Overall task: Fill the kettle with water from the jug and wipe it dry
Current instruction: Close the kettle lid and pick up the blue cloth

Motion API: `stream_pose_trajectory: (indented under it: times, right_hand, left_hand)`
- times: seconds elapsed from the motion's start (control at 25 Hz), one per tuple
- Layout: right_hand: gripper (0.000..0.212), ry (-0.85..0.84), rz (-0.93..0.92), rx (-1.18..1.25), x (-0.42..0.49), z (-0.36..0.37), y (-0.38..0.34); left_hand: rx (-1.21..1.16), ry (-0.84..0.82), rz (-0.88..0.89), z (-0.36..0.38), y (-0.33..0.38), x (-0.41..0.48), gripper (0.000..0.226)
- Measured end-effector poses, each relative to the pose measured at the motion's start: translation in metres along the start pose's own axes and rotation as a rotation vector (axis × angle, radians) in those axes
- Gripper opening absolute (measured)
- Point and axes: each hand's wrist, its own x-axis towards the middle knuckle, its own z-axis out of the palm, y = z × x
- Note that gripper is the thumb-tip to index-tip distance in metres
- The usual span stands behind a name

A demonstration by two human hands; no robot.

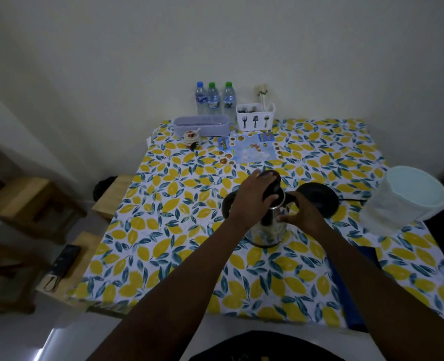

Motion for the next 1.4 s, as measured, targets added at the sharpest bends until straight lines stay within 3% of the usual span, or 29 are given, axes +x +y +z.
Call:
stream_pose_trajectory:
  times: [0.08,0.16,0.6,0.76,1.0,1.2,1.32,1.4]
  right_hand:
    - [0.071,0.008,-0.005,0.01,-0.001,0.001,0.0]
    - [0.074,0.007,-0.003,0.005,-0.001,0.0,0.001]
    - [0.08,-0.001,0.002,0.016,0.001,0.002,0.008]
    - [0.096,0.024,0.012,-0.071,-0.011,0.004,0.015]
    - [0.085,0.252,-0.018,-0.236,-0.073,-0.015,0.072]
    - [0.083,0.113,0.342,-0.551,-0.132,-0.033,0.133]
    - [0.079,0.001,0.535,-0.589,-0.162,-0.028,0.165]
    - [0.078,-0.016,0.568,-0.628,-0.171,-0.025,0.176]
  left_hand:
    - [0.071,-0.204,0.022,0.009,-0.001,0.007,0.05]
    - [0.113,-0.268,-0.005,0.016,-0.006,0.013,0.049]
    - [0.351,-0.3,-0.02,0.033,-0.012,0.022,0.045]
    - [0.326,-0.307,-0.012,0.032,-0.006,0.021,0.045]
    - [0.312,-0.253,0.19,0.088,0.029,-0.009,0.045]
    - [0.225,-0.585,0.166,0.169,0.056,-0.039,0.055]
    - [0.306,-0.779,0.171,0.205,0.06,-0.05,0.058]
    - [0.292,-0.818,0.143,0.22,0.061,-0.057,0.059]
